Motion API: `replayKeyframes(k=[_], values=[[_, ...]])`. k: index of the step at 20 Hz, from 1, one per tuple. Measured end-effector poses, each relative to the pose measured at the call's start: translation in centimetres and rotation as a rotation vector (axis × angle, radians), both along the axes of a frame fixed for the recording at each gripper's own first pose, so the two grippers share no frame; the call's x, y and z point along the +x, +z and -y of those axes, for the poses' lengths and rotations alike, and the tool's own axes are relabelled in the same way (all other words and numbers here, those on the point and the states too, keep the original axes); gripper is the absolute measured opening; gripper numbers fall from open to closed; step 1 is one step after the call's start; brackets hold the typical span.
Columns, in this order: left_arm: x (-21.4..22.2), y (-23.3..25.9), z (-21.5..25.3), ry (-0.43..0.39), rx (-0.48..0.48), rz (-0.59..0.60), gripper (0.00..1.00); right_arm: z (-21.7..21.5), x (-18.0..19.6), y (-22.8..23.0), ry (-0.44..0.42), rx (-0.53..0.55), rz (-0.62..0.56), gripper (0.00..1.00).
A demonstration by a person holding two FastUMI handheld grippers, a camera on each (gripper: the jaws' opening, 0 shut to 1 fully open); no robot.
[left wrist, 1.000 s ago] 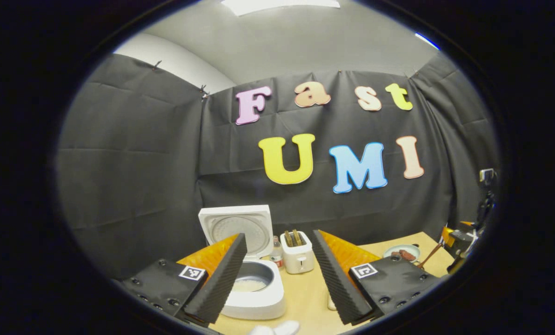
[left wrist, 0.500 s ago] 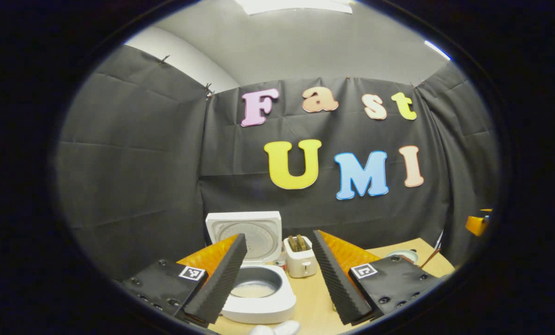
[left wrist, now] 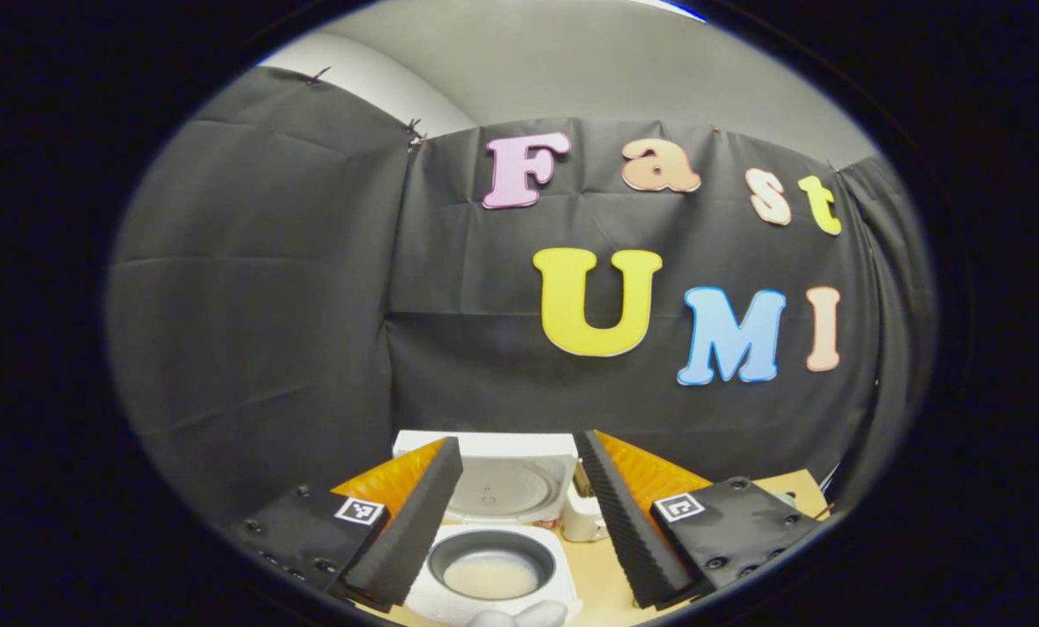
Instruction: Close the left gripper, press the button to open the rice cooker; take a wooden spoon from the chopstick holder with the right hand, scoop a spoonful of rice and pour it into the rice cooker, then put the wooden spoon back into the chopstick holder.
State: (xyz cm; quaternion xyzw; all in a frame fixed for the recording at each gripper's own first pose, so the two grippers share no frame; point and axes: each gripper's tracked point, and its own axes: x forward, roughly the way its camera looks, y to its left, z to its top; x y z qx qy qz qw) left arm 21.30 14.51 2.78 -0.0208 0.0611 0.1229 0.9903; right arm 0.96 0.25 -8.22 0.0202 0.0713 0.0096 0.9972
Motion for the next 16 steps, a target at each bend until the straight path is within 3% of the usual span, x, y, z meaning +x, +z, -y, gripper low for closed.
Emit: replayKeyframes(k=[3,9,16], values=[[4.2,0.4,-2.1,0.024,0.041,-0.024,0.94,0.3,0.3,0.0,-0.023,0.011,-0.013,0.98],[11.8,-2.8,-4.1,0.033,0.030,-0.128,0.96,-0.3,1.3,-1.0,-0.030,0.009,-0.045,0.98],[16.6,-8.5,-6.8,0.051,-0.017,-0.274,0.97,-1.1,1.8,-2.4,-0.019,-0.011,-0.090,0.98]])
